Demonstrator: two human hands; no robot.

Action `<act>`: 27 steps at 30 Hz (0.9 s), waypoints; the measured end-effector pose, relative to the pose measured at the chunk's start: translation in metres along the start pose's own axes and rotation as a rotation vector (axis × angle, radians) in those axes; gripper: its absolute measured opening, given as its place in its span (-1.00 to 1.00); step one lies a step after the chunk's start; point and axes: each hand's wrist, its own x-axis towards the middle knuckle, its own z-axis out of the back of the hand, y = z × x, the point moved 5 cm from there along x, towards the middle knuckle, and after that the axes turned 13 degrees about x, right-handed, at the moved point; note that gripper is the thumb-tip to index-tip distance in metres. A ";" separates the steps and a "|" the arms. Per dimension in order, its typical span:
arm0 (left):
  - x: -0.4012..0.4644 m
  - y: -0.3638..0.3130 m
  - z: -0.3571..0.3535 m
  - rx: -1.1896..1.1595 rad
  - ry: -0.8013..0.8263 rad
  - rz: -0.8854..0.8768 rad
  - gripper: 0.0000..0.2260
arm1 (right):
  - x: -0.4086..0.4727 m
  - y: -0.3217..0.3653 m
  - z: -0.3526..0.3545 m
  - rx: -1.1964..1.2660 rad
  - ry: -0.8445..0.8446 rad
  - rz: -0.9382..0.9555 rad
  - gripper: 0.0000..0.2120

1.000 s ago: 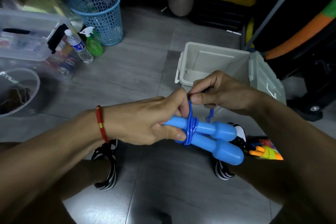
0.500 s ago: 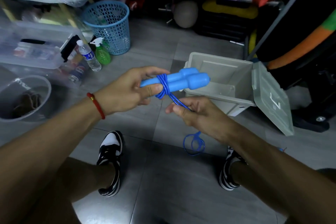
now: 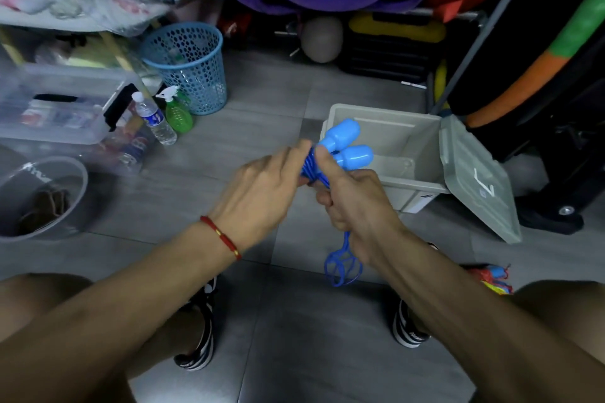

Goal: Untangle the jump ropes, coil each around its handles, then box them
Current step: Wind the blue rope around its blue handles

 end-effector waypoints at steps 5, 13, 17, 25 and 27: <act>0.000 -0.023 0.012 -0.029 -0.078 0.103 -0.54 | 0.006 0.014 0.007 0.059 0.006 0.066 -0.53; 0.001 -0.002 -0.008 -1.456 0.403 0.483 -0.40 | 0.002 0.031 0.009 -0.078 0.304 0.241 -0.41; 0.000 -0.008 -0.006 -1.651 0.556 0.418 -0.54 | -0.009 0.033 -0.002 -0.095 0.483 0.260 -0.62; 0.002 0.010 -0.010 -1.309 0.385 0.480 -0.75 | 0.005 0.016 -0.002 -0.541 0.295 0.406 -0.53; 0.003 0.034 -0.018 -1.155 0.292 0.601 -0.79 | 0.006 0.012 0.000 -0.625 0.273 0.377 -0.59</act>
